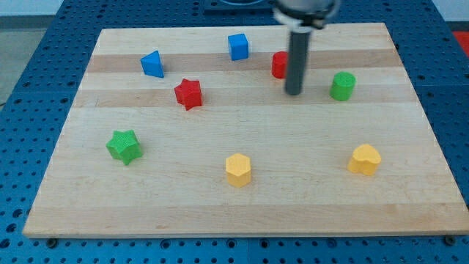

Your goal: Move the green circle into the green star

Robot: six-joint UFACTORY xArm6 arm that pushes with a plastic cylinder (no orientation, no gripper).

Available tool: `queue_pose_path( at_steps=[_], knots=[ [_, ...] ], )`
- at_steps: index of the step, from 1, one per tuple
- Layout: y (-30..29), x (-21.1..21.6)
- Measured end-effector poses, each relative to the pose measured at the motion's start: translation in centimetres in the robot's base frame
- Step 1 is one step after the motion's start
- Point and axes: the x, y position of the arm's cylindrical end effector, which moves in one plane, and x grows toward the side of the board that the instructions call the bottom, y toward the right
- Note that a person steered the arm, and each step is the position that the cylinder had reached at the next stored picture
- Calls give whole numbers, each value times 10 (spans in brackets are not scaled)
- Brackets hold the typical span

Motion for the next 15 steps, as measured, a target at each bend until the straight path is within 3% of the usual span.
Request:
queue_pose_path(
  at_steps=[1,2,3,4,5,6,7,8,9,11,14,15],
  knots=[
    [13,-33],
    [64,-38],
    [91,9],
    [-1,45],
    [-21,52],
    [25,30],
    [-1,-15],
    [-80,4],
    [-118,35],
    [-120,35],
    [-41,10],
    [-19,27]
  ],
)
